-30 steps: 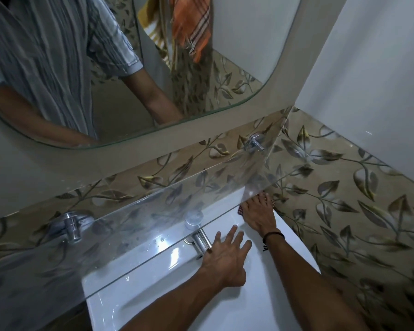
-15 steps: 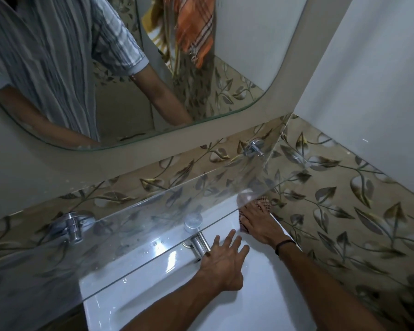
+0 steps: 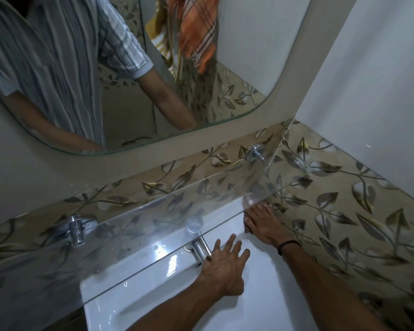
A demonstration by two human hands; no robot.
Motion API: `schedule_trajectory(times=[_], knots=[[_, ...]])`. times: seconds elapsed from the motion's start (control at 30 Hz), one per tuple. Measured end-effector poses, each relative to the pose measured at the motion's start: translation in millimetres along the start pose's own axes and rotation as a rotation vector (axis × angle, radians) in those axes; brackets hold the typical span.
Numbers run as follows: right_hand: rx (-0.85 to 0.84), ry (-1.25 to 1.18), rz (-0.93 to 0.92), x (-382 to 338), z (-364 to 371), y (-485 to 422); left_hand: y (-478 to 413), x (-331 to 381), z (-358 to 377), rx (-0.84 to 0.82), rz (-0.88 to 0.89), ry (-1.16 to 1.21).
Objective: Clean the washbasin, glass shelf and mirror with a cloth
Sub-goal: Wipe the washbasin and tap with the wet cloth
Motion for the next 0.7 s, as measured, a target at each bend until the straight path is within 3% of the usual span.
schedule_trajectory(times=[0.13,0.3,0.5,0.7], knots=[[-0.026,-0.016,0.102,-23,5,-9,0,-1,1,0.000,0.008,-0.027],[0.051,0.036,-0.039,-6,3,5,2,1,0,0.001,0.006,-0.009],[-0.080,0.031,0.143,-15,1,-20,0,-1,-1,-0.017,-0.001,-0.012],[-0.031,-0.108,0.205,-16,-15,6,2,0,-3,0.019,0.009,-0.011]])
Point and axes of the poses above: each hand's wrist, its own y-axis away from the middle knuckle, its own z-axis out of the palm, x = y × z, the point moved 1 cm from there along -y, towards the middle knuckle, and after that the axes turned 13 degrees about z, right-handed, at the moved point
